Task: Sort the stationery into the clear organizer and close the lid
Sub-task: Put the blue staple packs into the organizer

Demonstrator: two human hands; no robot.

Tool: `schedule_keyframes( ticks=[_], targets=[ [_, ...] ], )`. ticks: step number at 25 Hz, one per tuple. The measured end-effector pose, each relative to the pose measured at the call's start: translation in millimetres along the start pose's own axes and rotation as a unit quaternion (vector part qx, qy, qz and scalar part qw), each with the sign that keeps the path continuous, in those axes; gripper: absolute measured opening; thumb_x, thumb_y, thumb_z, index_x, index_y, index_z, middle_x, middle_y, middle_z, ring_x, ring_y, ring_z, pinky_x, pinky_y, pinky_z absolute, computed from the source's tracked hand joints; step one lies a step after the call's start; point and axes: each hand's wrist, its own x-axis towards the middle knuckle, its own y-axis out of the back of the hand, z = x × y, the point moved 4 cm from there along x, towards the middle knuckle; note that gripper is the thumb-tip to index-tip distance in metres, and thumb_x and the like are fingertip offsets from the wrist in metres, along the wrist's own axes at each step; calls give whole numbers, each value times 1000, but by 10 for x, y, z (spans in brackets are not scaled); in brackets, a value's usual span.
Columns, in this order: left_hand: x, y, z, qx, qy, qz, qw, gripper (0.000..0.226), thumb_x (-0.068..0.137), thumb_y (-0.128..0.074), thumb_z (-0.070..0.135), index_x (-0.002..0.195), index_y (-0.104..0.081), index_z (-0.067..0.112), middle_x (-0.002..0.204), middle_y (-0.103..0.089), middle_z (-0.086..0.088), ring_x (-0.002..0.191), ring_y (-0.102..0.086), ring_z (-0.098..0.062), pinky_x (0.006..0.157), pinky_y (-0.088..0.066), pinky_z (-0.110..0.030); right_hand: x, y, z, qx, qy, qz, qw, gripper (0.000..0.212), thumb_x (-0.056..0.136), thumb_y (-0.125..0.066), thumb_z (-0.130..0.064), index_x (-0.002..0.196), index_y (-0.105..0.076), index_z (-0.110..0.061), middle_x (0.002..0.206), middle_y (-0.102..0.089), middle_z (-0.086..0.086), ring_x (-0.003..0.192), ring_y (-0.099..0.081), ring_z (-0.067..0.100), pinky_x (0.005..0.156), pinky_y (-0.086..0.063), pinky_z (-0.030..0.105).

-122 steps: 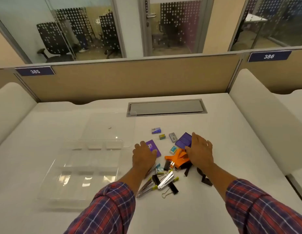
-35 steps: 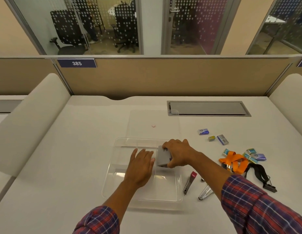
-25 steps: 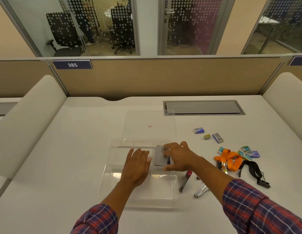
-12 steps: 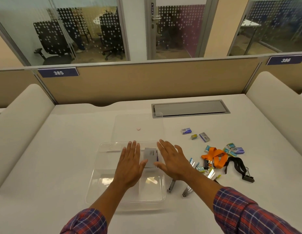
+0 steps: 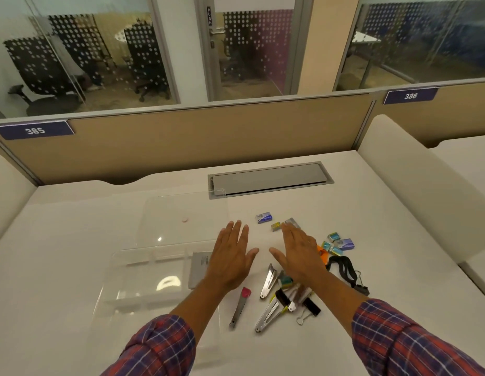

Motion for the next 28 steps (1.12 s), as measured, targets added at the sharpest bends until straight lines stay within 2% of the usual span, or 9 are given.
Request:
schedule_keyframes(
  ticks=[2, 5, 11, 14, 17, 19, 22, 25, 28],
  targets=[
    [263, -72, 214, -7, -7, -1, 1000, 70, 105, -18, 57, 163, -9, 19, 172, -4, -6, 159, 0, -26, 123, 8, -38, 80, 36, 248, 19, -27, 13, 999, 77, 99, -37, -62, 158, -15, -18, 164, -25, 9, 147, -29, 29, 116, -30, 49],
    [648, -198, 346, -37, 21, -16, 999, 61, 108, -35, 42, 162, -16, 19, 172, -12, -6, 159, -9, -26, 124, -1, -38, 266, 36, 552, 34, -69, 1, 997, 75, 98, -48, -53, 156, -18, -16, 158, -33, 11, 140, -37, 30, 113, -33, 48],
    [1213, -383, 380, -75, 66, -45, 994, 64, 103, -58, 23, 159, -27, 18, 169, -24, -8, 154, -25, -29, 123, -27, -42, 669, 2, 759, 46, -37, -22, 998, 58, 98, -55, -36, 148, -36, -14, 140, -48, 13, 122, -51, 29, 100, -46, 42],
    [1345, -447, 389, -55, 42, -48, 996, 63, 100, -61, 15, 156, -33, 18, 163, -33, -11, 147, -36, -32, 117, -36, -42, 805, -40, 719, 56, 0, -27, 998, 52, 99, -56, -33, 144, -41, -12, 135, -50, 15, 117, -53, 30, 96, -49, 41],
    [1345, -507, 376, -16, 8, -34, 999, 50, 103, -56, 19, 151, -43, 21, 144, -51, -13, 126, -52, -30, 101, -47, -36, 885, -124, 701, 67, 17, -49, 996, 54, 99, -58, -33, 146, -41, -12, 132, -47, 17, 117, -50, 33, 93, -52, 42],
    [1321, -543, 353, -18, 18, -29, 999, 43, 106, -49, 22, 149, -45, 21, 134, -54, -13, 116, -54, -27, 94, -48, -33, 908, -178, 695, 49, 22, -58, 997, 50, 99, -57, -30, 145, -43, -15, 130, -44, 17, 113, -49, 32, 89, -53, 41],
    [1319, -535, 334, -67, 55, -37, 996, 44, 101, -54, 17, 144, -49, 21, 129, -54, -13, 113, -53, -27, 93, -50, -33, 951, -226, 682, 33, 22, -57, 998, 38, 100, -54, -18, 137, -47, -16, 125, -45, 18, 104, -50, 30, 82, -55, 40],
    [1273, -511, 332, -70, 78, -55, 993, 54, 96, -61, 18, 147, -44, 23, 134, -53, -12, 117, -53, -28, 94, -51, -35, 1007, -177, 727, 121, -22, -54, 991, 36, 98, -52, -15, 134, -49, -19, 121, -47, 15, 101, -52, 28, 81, -55, 38],
    [1192, -523, 334, -34, 83, -91, 992, 50, 98, -56, 23, 146, -44, 26, 134, -49, -14, 117, -51, -30, 94, -50, -35, 1007, -1, 826, 286, -86, -31, 954, 31, 98, -55, -16, 128, -55, -24, 116, -52, 8, 94, -56, 22, 77, -52, 29]
  ],
)
